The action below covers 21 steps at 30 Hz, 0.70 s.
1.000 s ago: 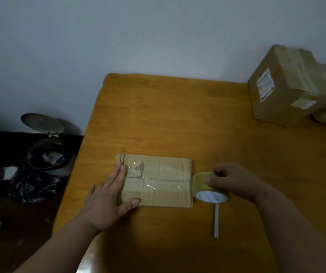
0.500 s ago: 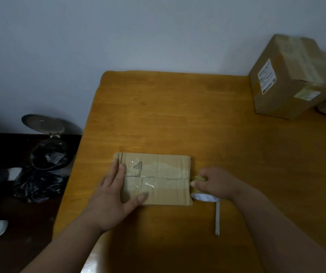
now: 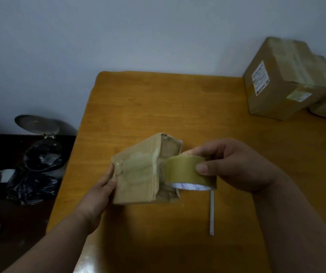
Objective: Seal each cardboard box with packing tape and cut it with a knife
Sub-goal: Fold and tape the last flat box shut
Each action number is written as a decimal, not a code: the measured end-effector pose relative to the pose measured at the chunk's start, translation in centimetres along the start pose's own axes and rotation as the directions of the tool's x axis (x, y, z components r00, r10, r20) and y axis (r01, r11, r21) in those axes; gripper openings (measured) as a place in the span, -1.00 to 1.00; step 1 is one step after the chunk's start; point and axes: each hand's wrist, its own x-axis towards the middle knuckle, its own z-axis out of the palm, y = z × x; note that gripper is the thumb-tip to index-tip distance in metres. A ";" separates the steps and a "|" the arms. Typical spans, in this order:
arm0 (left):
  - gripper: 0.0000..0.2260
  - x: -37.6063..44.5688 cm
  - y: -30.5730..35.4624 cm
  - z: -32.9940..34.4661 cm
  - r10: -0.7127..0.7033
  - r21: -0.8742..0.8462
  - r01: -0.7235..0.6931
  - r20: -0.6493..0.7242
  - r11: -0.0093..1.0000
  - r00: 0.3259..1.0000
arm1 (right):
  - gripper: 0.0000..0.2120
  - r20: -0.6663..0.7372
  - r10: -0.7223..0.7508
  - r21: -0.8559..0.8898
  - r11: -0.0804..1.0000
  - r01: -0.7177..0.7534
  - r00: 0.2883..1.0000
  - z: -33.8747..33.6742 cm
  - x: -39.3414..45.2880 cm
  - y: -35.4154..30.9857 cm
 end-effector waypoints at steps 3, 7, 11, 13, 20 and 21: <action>-0.55 0.1 1.1 0.6 0.091 0.395 -0.076 -0.018 0.916 0.996 | -0.71 -0.108 -0.044 -0.084 0.996 0.035 0.993 2.1 1.1 -2.1; -0.19 -2.3 4.1 0.9 0.204 0.658 -0.246 0.141 0.712 0.969 | -0.75 -0.250 -0.155 -0.219 0.971 0.100 0.956 5.4 2.7 -3.7; 0.09 -5.4 7.9 0.8 0.202 0.232 -0.311 0.396 0.922 0.896 | -0.76 -0.306 -0.275 -0.269 0.943 0.195 0.911 8.5 4.0 -5.7; 0.07 -6.6 9.4 0.5 0.263 0.109 -0.364 0.508 0.925 0.820 | -0.80 -0.267 -0.339 -0.354 0.905 0.235 0.902 9.0 4.2 -6.9; -0.46 -6.1 7.3 3.0 0.335 0.146 -0.375 0.243 0.915 0.910 | -0.77 -0.121 -0.155 -0.261 0.958 0.119 0.981 9.6 4.8 -5.5; -0.48 -5.7 6.8 3.0 0.343 0.134 -0.380 0.237 0.915 0.909 | -0.73 -0.159 -0.146 -0.255 0.961 0.103 0.976 9.6 4.8 -4.7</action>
